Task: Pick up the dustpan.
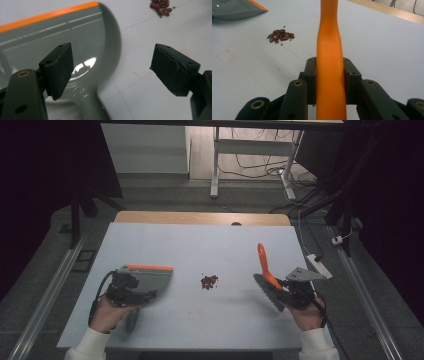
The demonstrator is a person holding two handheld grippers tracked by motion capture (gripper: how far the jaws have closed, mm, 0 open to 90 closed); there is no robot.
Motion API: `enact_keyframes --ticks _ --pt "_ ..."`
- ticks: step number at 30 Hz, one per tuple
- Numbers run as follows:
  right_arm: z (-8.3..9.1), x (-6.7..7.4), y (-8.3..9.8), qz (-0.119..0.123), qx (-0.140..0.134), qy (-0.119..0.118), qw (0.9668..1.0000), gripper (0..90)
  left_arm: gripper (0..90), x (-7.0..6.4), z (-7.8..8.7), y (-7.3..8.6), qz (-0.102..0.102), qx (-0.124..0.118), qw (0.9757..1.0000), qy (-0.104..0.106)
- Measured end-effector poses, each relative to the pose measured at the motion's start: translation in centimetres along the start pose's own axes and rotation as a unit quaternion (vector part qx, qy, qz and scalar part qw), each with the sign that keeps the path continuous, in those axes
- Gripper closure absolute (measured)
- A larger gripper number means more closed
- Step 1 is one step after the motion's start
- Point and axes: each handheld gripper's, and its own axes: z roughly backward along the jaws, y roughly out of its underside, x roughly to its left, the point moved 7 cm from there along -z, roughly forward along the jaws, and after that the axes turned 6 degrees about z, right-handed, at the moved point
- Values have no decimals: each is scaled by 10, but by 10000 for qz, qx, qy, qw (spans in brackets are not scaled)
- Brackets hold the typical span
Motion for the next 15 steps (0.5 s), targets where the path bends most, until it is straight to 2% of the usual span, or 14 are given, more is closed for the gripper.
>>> enact_keyframes --ticks 6,11,15 --pt "-1 1 0 28 4 -36 10000 700 142 7 2 8 140 221 9997 -12" --pt "-1 1 1 1 7 -40 10000 700 139 19 -1 14 493 404 9979 -114" --pt "-2 0 1 -1 23 -48 10000 700 136 24 -1 17 698 477 9963 -134"
